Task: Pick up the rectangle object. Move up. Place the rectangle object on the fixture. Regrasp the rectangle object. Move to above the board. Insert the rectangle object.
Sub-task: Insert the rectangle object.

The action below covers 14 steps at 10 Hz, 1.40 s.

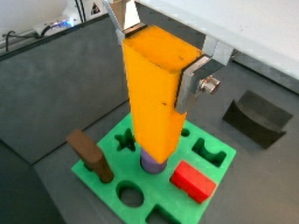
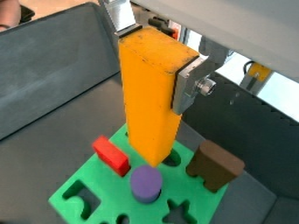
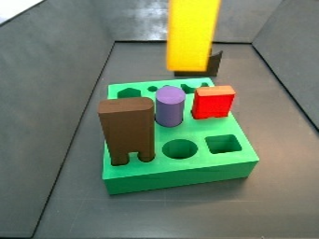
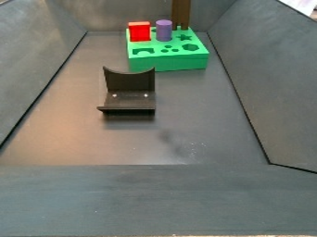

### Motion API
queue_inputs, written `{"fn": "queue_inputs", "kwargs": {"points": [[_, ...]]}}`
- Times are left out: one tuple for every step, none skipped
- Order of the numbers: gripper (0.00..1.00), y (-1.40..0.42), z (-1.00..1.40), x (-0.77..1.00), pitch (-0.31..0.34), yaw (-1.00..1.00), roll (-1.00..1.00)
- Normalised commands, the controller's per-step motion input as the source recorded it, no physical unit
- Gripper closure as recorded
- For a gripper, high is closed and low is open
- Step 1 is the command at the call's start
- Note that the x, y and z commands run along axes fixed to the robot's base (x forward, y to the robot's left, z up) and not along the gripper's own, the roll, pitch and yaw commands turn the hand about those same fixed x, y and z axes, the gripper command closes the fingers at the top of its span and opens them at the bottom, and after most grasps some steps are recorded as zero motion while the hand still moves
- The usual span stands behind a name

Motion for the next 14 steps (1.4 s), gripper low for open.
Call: {"fn": "queue_inputs", "kwargs": {"points": [[1.00, -0.45, -0.03, 0.61, 0.000, 0.00, 0.07], [1.00, -0.17, 0.00, 0.31, 0.000, 0.00, 0.00], [1.00, -0.01, -0.02, 0.00, 0.000, 0.00, 0.00], [1.00, -0.07, -0.04, 0.41, 0.000, 0.00, 0.04], [1.00, -0.19, -0.07, 0.77, 0.000, 0.04, 0.09], [1.00, -0.23, -0.07, 0.84, 0.000, 0.04, 0.11], [1.00, -0.27, -0.10, 1.00, 0.000, 0.06, 0.10], [1.00, -0.32, -0.15, 1.00, 0.000, 0.08, 0.11], [1.00, -0.28, -0.22, 0.92, 0.000, 0.15, 0.07], [1.00, -0.19, -0.37, 0.71, -0.093, 0.24, 0.02], [1.00, -0.07, -0.51, 0.50, -0.143, 0.37, 0.00], [1.00, -0.04, -0.50, 0.48, -0.149, 0.39, 0.00], [1.00, -0.01, -0.48, 0.45, -0.143, 0.42, 0.00], [1.00, -0.19, -0.52, 0.22, -0.164, 0.46, 0.20]]}}
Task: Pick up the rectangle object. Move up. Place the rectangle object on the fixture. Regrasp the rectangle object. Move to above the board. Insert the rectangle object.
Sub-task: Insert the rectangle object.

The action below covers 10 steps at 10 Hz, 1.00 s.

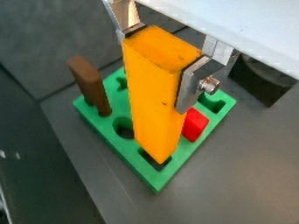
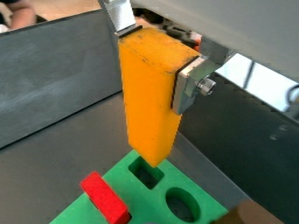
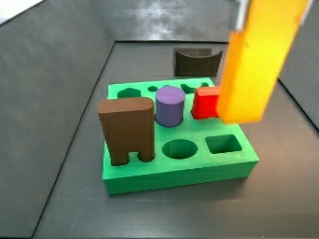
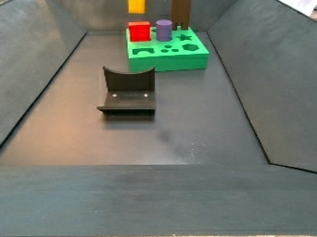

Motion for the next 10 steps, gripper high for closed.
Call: {"fn": "queue_inputs", "kwargs": {"points": [[1.00, 0.00, 0.00, 0.02, 0.006, 0.00, 0.00], [1.00, -0.02, -0.51, -0.04, -0.159, 0.06, 0.11], [1.00, 0.00, -0.74, -0.02, -0.196, 0.12, 0.17], [1.00, 0.00, -0.73, -0.05, -0.193, 0.14, 0.18], [1.00, 0.00, -0.74, -0.11, -0.216, 0.12, 0.15], [1.00, 0.00, -0.33, -0.15, -0.153, 0.07, 0.02], [1.00, 0.01, -0.02, 0.00, 0.000, 0.00, 0.01], [1.00, 0.04, -0.47, 0.00, -0.004, 0.00, 0.06], [1.00, 0.12, -0.60, 0.00, -0.027, 0.00, 0.13], [1.00, 0.14, -0.64, 0.08, -0.027, 0.00, 0.06]]}}
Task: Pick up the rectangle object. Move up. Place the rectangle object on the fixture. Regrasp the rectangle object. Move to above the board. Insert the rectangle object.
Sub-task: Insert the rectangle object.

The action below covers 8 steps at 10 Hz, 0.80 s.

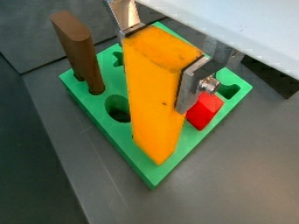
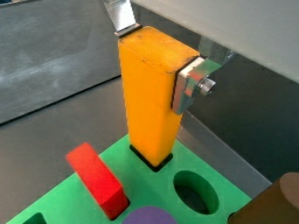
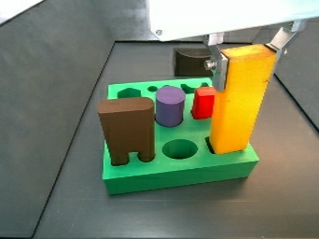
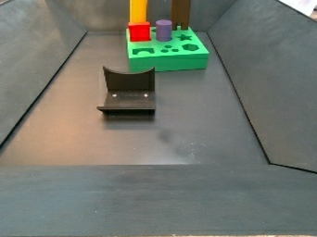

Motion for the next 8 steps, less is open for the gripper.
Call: {"fn": "queue_inputs", "kwargs": {"points": [[1.00, 0.09, -0.67, 0.20, -0.017, 0.00, 0.06], [1.00, 0.09, -0.70, 0.13, 0.000, 0.00, 0.15], [1.00, 0.06, -0.74, 0.12, 0.000, 0.00, 0.21], [1.00, 0.04, -0.73, 0.01, 0.000, 0.00, 0.29], [1.00, 0.09, -0.69, -0.35, 0.000, -0.13, 0.22], [1.00, 0.06, -0.61, -0.59, 0.000, -0.09, 0.13], [1.00, 0.00, -0.42, -0.63, 0.000, -0.05, 0.07], [1.00, 0.00, -0.30, -0.52, 0.000, -0.02, 0.10]]}}
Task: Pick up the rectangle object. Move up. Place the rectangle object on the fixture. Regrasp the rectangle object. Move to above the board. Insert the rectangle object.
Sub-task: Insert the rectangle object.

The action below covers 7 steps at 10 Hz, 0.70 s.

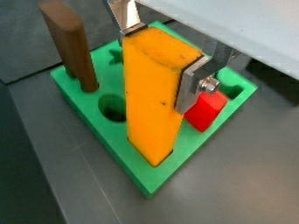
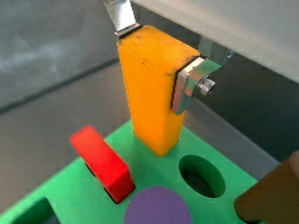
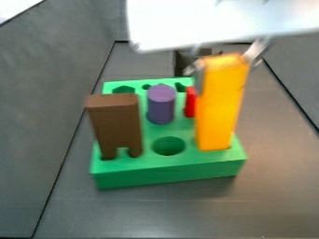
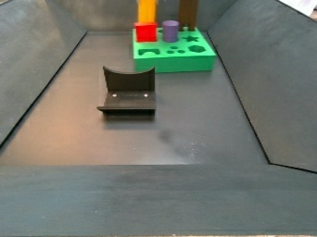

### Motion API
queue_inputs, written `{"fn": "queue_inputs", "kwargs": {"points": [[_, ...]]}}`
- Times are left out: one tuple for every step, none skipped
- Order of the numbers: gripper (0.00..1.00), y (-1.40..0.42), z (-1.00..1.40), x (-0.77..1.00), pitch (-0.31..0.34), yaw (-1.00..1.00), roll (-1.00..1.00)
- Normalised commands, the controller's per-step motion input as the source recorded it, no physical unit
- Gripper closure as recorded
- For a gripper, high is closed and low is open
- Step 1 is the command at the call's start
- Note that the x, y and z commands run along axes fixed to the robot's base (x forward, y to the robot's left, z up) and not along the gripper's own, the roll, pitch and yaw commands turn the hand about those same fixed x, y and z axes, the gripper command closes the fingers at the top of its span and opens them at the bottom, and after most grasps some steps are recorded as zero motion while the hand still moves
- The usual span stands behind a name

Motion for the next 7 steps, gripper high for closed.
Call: {"fn": "queue_inputs", "kwargs": {"points": [[1.00, -0.23, -0.46, -0.19, 0.000, 0.09, 0.28], [1.00, -0.36, -0.63, 0.00, 0.000, 0.10, 0.36], [1.00, -0.45, -0.55, 0.11, 0.000, 0.04, 0.41], [1.00, -0.43, -0.55, 0.06, 0.000, 0.05, 0.41], [1.00, 0.00, 0.00, -0.06, -0.017, 0.00, 0.00], [1.00, 0.00, 0.00, 0.00, -0.011, 0.00, 0.00], [1.00, 0.00, 0.00, 0.00, 0.000, 0.00, 0.00]]}}
